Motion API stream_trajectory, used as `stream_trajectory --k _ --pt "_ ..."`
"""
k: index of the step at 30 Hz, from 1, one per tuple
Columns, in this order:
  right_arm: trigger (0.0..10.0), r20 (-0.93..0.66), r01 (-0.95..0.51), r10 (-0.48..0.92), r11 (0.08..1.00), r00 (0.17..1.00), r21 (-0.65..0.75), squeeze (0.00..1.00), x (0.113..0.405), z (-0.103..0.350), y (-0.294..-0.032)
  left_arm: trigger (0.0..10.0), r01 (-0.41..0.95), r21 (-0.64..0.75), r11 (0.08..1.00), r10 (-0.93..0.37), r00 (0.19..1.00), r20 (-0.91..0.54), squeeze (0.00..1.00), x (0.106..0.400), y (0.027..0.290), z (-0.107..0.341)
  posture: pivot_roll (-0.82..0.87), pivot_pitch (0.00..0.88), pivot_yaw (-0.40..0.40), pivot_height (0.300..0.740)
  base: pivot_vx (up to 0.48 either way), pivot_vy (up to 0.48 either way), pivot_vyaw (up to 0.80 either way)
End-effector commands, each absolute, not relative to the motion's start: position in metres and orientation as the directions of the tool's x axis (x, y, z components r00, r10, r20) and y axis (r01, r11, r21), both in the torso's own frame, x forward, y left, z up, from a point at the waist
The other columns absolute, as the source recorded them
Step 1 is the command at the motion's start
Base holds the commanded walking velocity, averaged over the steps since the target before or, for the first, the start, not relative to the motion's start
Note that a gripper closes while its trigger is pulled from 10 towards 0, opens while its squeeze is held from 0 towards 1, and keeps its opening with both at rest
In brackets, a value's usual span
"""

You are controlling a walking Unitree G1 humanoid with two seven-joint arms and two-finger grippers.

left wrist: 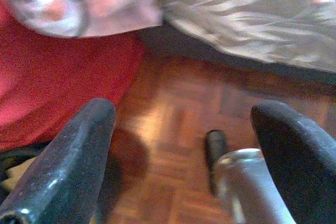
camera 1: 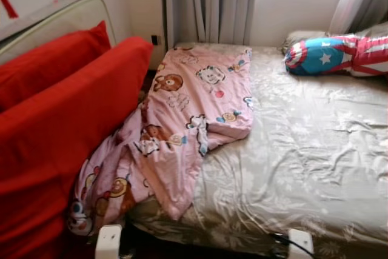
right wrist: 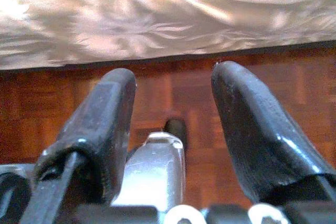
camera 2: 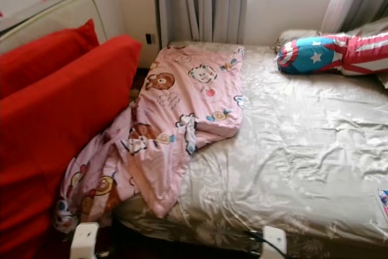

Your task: Clean up the room

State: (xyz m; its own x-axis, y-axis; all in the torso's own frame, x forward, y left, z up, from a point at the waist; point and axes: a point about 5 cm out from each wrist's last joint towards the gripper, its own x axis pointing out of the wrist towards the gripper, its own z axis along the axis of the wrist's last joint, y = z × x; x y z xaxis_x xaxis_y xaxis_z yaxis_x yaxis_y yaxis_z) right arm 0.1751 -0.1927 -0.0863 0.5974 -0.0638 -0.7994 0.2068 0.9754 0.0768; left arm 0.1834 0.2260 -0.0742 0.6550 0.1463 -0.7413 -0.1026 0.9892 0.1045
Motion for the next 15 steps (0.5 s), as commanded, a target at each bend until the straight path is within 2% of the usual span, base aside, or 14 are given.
stream_trajectory --k 1,4,6,15 --pt "10.0 -0.804 0.223 -0.085 0.973 0.588 0.060 0.00 0.1715 -0.0867 -0.2012 10.0 -0.093 0.097 0.991 0.134 0.656 -0.743 0.00 0.1858 0.2207 -0.0744 -0.10 0.000 0.014 0.740 0.000 0.000 0.00" --pt "10.0 -0.802 0.215 -0.087 0.975 0.591 0.052 0.00 0.1722 -0.0863 -0.2016 10.0 -0.089 0.097 0.991 0.132 0.655 -0.744 0.00 0.1861 0.2206 -0.0744 -0.10 0.000 0.014 0.740 0.000 0.000 0.00" --pt "10.0 -0.801 0.213 -0.089 0.976 0.592 0.049 0.00 0.1724 -0.0861 -0.2018 10.0 -0.089 0.093 0.992 0.129 0.657 -0.743 0.00 0.1862 0.2205 -0.0742 -0.10 0.000 0.014 0.740 0.000 0.000 0.51" --pt "10.0 -0.800 0.224 -0.102 0.974 0.591 0.041 0.00 0.1722 -0.0860 -0.2031 10.0 -0.096 0.086 0.992 0.128 0.661 -0.739 0.00 0.1864 0.2199 -0.0741 -0.09 0.000 0.007 0.740 0.000 0.000 0.80"
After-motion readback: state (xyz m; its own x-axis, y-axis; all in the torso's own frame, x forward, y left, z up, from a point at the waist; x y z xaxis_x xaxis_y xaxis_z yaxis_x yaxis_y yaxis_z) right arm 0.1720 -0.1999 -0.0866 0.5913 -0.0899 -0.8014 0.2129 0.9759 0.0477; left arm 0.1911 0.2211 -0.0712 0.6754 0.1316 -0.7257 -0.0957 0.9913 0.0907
